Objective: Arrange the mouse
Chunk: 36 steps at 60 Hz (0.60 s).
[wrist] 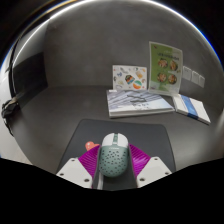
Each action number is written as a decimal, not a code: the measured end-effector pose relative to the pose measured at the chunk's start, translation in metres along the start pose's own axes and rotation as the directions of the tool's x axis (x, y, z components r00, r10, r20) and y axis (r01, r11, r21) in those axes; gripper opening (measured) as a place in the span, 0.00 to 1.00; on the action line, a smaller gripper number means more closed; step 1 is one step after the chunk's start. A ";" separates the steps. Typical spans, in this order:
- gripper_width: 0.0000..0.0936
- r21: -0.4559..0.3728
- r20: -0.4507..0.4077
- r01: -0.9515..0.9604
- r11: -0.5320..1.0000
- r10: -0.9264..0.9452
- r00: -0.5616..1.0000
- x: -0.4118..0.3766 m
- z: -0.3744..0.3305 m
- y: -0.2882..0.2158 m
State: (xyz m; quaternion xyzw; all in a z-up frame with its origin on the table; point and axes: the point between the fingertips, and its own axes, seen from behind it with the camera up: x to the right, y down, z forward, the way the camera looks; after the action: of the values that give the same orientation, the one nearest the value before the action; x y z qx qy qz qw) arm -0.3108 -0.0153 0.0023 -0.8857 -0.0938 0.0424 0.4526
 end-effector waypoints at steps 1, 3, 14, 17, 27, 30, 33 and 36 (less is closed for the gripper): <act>0.47 -0.008 -0.009 -0.001 1.000 0.001 1.000 0.001 0.002 0.003; 0.48 -0.019 -0.030 -0.003 1.000 0.003 1.000 0.004 0.006 0.008; 0.73 -0.038 -0.068 -0.064 0.997 0.061 0.996 0.007 0.007 0.014; 0.91 -0.042 -0.077 -0.094 0.995 0.091 0.993 0.008 -0.001 0.016; 0.88 0.035 -0.026 -0.244 0.969 0.245 0.969 0.003 -0.065 0.014; 0.88 0.040 -0.009 -0.276 0.960 0.277 0.961 0.005 -0.088 0.021; 0.87 0.046 -0.019 -0.290 0.956 0.291 0.957 0.015 -0.107 0.032; 0.88 0.056 -0.048 -0.288 0.956 0.291 0.955 0.032 -0.127 0.043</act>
State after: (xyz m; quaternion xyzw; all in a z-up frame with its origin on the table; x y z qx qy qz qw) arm -0.2532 -0.1342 0.0424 -0.8795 0.0507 0.0860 0.4653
